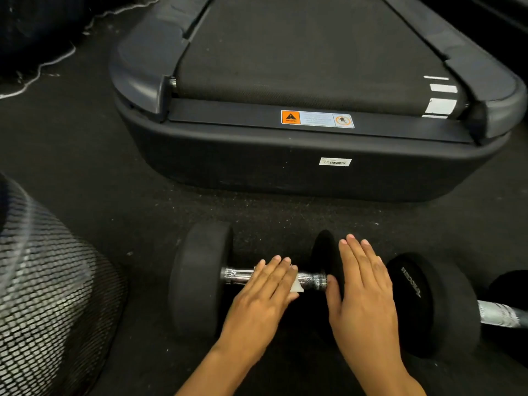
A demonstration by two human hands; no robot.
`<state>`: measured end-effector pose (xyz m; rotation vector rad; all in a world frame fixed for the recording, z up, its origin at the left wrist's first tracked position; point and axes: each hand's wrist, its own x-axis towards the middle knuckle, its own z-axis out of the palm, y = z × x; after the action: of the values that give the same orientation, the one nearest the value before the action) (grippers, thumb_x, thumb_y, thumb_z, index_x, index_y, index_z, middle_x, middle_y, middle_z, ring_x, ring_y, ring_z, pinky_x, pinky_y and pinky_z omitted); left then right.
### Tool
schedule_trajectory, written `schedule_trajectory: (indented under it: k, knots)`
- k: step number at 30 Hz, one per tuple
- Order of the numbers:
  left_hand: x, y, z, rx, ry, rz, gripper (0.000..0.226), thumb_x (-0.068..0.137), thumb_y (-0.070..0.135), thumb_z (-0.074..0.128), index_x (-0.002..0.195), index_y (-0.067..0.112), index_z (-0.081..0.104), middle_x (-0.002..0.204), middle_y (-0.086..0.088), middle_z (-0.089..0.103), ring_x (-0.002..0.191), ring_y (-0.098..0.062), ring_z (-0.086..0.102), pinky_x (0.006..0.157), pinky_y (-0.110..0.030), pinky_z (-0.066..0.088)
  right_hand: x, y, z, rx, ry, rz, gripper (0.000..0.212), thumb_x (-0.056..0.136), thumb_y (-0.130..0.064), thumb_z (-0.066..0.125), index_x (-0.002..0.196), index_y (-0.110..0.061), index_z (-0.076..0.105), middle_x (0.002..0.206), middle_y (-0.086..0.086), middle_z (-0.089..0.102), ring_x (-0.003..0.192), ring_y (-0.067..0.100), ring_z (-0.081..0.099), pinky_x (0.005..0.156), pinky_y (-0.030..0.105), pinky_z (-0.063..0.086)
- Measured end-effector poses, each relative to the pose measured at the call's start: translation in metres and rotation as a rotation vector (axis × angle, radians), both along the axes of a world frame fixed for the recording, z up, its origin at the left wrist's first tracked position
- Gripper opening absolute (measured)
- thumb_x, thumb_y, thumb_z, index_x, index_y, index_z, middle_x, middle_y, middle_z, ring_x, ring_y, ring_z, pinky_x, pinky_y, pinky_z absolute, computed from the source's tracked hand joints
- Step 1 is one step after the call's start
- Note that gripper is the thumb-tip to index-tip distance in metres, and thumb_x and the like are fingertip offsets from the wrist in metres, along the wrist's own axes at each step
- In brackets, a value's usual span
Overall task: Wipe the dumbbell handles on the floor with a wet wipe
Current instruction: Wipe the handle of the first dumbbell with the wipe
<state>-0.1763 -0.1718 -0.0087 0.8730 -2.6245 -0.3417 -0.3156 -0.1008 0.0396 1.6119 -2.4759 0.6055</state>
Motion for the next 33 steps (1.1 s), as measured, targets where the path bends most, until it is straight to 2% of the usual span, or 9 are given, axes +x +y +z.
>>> schedule_trajectory:
  k: [5,8,11,13,15,18,22,29,33]
  knots:
    - [0.001,0.006,-0.009,0.085,0.173,0.073,0.054,0.078,0.002,0.070,0.128,0.013,0.054,0.133,-0.006,0.053,0.130,-0.020,0.041,0.111,-0.040,0.022,-0.001,0.000,0.001,-0.003,-0.005,0.000,0.056,0.078,-0.014,0.067,0.130,-0.002,0.049,0.136,0.013,0.049,0.131,0.025,0.036,0.106,0.043,0.027]
    - [-0.007,0.007,-0.004,0.141,0.186,0.109,0.054,0.070,-0.009,0.070,0.120,0.011,0.062,0.124,-0.006,0.061,0.120,-0.020,0.053,0.106,-0.039,0.029,0.000,0.000,0.001,0.003,-0.012,-0.001,0.055,0.080,-0.015,0.066,0.130,-0.002,0.048,0.137,0.013,0.048,0.131,0.025,0.036,0.107,0.041,0.027]
    - [-0.016,-0.006,0.013,0.148,0.087,0.071,0.048,0.072,-0.004,0.062,0.116,0.014,0.064,0.117,-0.002,0.065,0.112,-0.016,0.059,0.109,-0.029,0.023,-0.001,-0.003,0.002,0.002,-0.006,0.003,0.056,0.078,-0.012,0.067,0.129,0.000,0.049,0.135,0.014,0.049,0.130,0.028,0.039,0.105,0.043,0.029]
    - [-0.019,-0.015,0.025,0.228,0.072,0.054,0.052,0.081,-0.002,0.052,0.129,0.017,0.054,0.122,0.001,0.061,0.117,-0.012,0.053,0.111,-0.019,0.017,-0.001,-0.004,0.003,0.007,-0.010,0.006,0.056,0.078,-0.011,0.067,0.130,0.000,0.049,0.135,0.015,0.049,0.130,0.028,0.039,0.105,0.044,0.029]
    - [-0.014,-0.016,0.022,0.281,0.111,0.099,0.056,0.086,0.000,0.054,0.136,0.022,0.043,0.125,0.003,0.058,0.119,-0.011,0.049,0.109,-0.024,0.030,-0.002,-0.005,0.003,0.009,-0.012,0.003,0.056,0.077,-0.011,0.067,0.129,0.000,0.049,0.135,0.014,0.049,0.130,0.028,0.038,0.105,0.044,0.029]
    - [-0.010,-0.008,0.018,0.300,0.186,0.115,0.034,0.081,0.004,0.064,0.112,0.018,0.061,0.112,0.000,0.067,0.109,-0.012,0.059,0.098,-0.038,0.046,-0.001,-0.004,0.003,0.001,-0.005,0.001,0.057,0.076,-0.011,0.069,0.128,0.000,0.050,0.134,0.015,0.050,0.129,0.028,0.040,0.104,0.044,0.030]
    - [-0.019,-0.013,0.027,0.261,0.140,0.128,0.019,0.086,0.022,0.050,0.091,0.021,0.068,0.093,0.006,0.070,0.089,-0.008,0.064,0.085,-0.020,0.045,0.000,0.000,0.000,-0.023,-0.002,0.008,0.051,0.083,-0.013,0.064,0.130,-0.001,0.048,0.136,0.014,0.049,0.131,0.027,0.037,0.108,0.041,0.026]
    - [-0.017,-0.009,0.021,0.253,0.077,0.150,0.031,0.071,0.007,0.075,0.099,0.020,0.071,0.097,0.005,0.071,0.093,-0.009,0.065,0.093,-0.028,0.047,-0.001,0.001,-0.001,-0.034,-0.012,0.017,0.051,0.084,-0.014,0.065,0.130,-0.001,0.048,0.136,0.014,0.049,0.131,0.025,0.035,0.109,0.035,0.020]
    - [-0.016,-0.017,0.033,0.271,0.004,0.178,0.018,0.083,0.014,0.063,0.096,0.025,0.068,0.089,0.006,0.068,0.085,-0.011,0.062,0.072,-0.023,0.046,0.000,0.001,0.000,0.000,-0.010,0.003,0.058,0.078,-0.013,0.068,0.131,-0.002,0.047,0.137,0.012,0.048,0.132,0.024,0.034,0.107,0.042,0.028]
